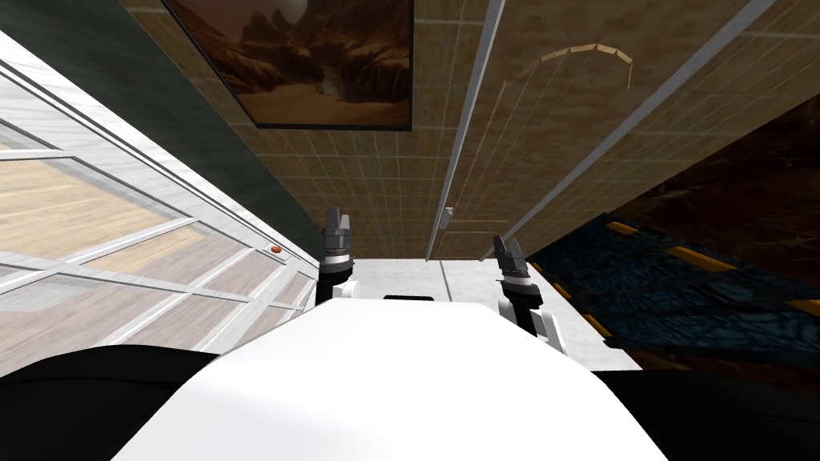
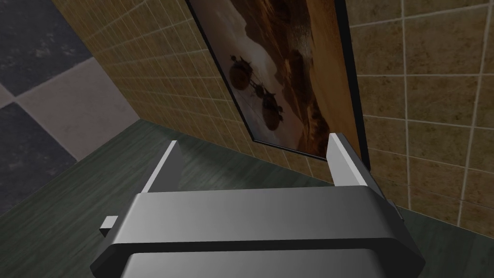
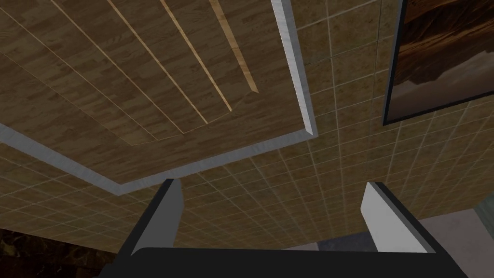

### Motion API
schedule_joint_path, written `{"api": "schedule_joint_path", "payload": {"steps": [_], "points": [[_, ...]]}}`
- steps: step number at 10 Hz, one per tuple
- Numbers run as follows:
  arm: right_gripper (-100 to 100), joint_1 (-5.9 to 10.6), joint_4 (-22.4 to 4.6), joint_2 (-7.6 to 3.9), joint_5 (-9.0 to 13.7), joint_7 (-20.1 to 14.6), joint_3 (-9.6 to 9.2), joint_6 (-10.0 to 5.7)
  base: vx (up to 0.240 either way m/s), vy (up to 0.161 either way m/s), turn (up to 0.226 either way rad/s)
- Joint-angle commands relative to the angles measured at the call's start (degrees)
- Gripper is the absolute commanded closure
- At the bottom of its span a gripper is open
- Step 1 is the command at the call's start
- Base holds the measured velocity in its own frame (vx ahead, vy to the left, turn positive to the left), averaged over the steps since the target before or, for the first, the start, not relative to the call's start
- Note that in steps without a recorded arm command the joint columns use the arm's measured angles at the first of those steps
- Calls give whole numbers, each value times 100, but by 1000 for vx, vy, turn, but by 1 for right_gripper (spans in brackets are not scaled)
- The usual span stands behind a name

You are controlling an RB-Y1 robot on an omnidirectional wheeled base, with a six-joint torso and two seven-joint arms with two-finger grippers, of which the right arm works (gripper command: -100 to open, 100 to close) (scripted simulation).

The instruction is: Pull the door open

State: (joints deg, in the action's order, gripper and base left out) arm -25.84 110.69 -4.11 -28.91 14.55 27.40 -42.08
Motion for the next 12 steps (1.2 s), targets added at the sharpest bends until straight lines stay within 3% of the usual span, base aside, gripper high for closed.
{"api": "schedule_joint_path", "payload": {"steps": [1, 7, 8, 12], "points": [[-100, 23, -171, 14, -207, 61, 173, -95, 101, 15, 132], [-100, 164, -812, 55, -946, 248, 820, -372, 106, 9, 105], [-100, 164, -812, 55, -946, 248, 820, -372, 71, 0, 36], [-100, 254, -1223, 112, -1419, 368, 1235, -549, 86, 10, 99]]}}
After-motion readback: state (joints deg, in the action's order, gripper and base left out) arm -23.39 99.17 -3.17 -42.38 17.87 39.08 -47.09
